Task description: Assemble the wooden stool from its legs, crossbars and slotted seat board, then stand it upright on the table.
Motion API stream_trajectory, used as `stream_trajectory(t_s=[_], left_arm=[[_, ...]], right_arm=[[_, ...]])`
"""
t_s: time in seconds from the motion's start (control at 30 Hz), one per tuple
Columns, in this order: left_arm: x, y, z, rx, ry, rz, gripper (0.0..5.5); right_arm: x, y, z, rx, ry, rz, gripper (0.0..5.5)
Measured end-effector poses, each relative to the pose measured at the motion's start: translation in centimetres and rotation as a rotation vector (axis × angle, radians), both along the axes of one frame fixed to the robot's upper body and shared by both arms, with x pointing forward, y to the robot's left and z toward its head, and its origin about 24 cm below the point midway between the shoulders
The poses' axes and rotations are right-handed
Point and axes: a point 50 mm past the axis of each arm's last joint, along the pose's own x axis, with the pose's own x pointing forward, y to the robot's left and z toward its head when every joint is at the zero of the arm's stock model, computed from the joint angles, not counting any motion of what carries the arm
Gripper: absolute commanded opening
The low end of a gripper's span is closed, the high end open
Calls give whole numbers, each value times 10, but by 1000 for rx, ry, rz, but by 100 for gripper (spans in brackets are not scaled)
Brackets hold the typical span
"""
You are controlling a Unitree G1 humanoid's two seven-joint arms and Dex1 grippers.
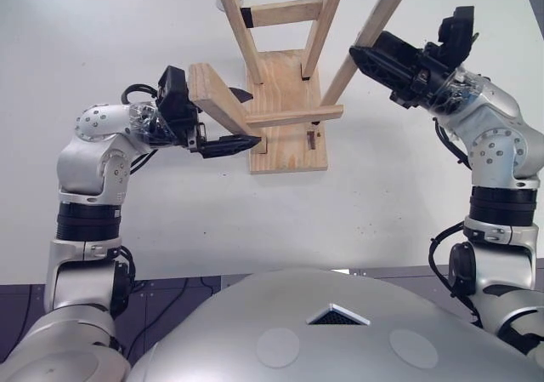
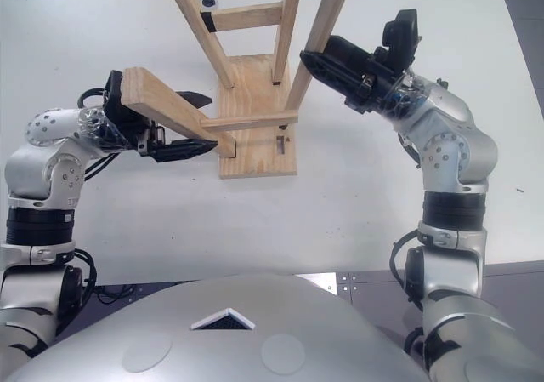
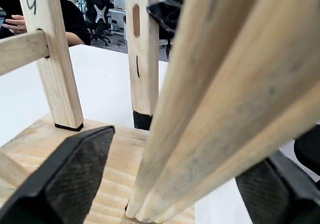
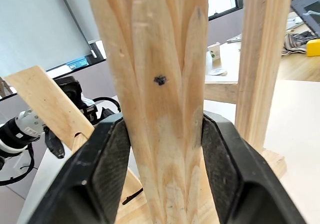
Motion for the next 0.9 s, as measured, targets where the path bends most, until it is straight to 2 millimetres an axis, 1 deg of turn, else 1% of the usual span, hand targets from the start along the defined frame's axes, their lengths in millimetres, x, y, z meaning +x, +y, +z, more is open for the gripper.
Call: stream_trajectory(t_s=[0.2, 0.27, 0.67, 0.77, 0.9], left_arm=[[-2, 5, 5, 14, -6, -61, 240], [0, 7, 6, 29, -31, -59, 229], [10, 26, 11, 61, -59, -114, 217], [11, 28, 10, 57, -58, -118, 217], [12, 31, 10, 56, -56, -124, 216]], right_arm=[[-6, 3, -3, 1, 18, 32, 205], [-7, 4, -2, 0, 13, 36, 205], [-9, 8, -1, 19, 18, 56, 205], [-11, 17, -5, 47, 28, 76, 205], [-15, 19, -7, 41, 30, 89, 205]])
